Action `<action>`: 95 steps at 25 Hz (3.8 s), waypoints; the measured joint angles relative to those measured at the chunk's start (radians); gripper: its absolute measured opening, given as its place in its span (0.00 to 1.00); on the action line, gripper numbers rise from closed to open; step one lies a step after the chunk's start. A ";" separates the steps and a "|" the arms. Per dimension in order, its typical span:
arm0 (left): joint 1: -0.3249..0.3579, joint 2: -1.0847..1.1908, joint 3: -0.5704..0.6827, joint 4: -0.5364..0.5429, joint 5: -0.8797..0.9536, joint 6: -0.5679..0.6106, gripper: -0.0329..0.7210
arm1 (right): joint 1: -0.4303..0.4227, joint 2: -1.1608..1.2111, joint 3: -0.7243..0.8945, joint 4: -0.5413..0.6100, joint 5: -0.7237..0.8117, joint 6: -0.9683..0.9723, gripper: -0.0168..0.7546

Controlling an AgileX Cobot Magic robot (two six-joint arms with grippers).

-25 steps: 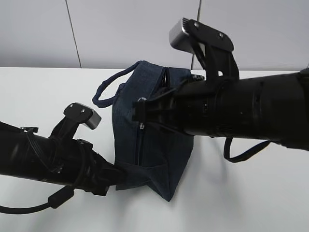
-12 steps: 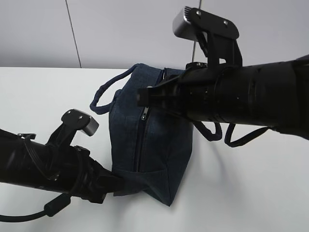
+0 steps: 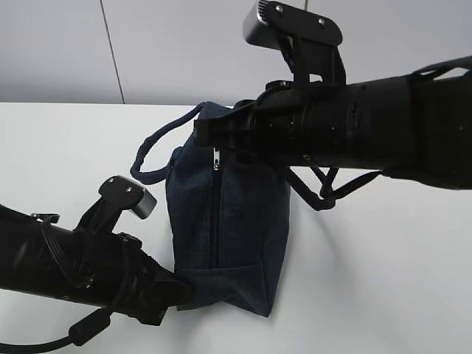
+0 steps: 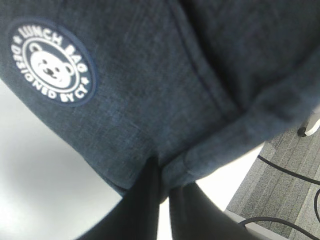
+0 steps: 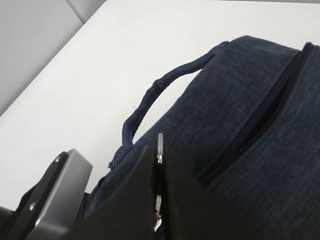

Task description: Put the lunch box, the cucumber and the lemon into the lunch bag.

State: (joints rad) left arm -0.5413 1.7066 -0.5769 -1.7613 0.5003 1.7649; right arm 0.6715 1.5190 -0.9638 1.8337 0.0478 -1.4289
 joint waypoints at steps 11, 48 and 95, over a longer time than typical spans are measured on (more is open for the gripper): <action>-0.002 0.000 0.033 -0.028 0.000 -0.002 0.03 | -0.031 0.054 -0.052 0.000 0.000 -0.019 0.02; -0.007 -0.042 -0.023 -0.042 0.114 -0.012 0.61 | -0.043 -0.035 0.090 0.000 0.084 0.060 0.02; -0.008 -0.179 -0.117 0.022 -0.012 -0.078 0.04 | -0.043 -0.053 0.068 0.002 -0.036 0.017 0.02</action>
State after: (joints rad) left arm -0.5495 1.5275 -0.6943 -1.7396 0.4880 1.6865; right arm 0.6289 1.4658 -0.8957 1.8354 0.0114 -1.4122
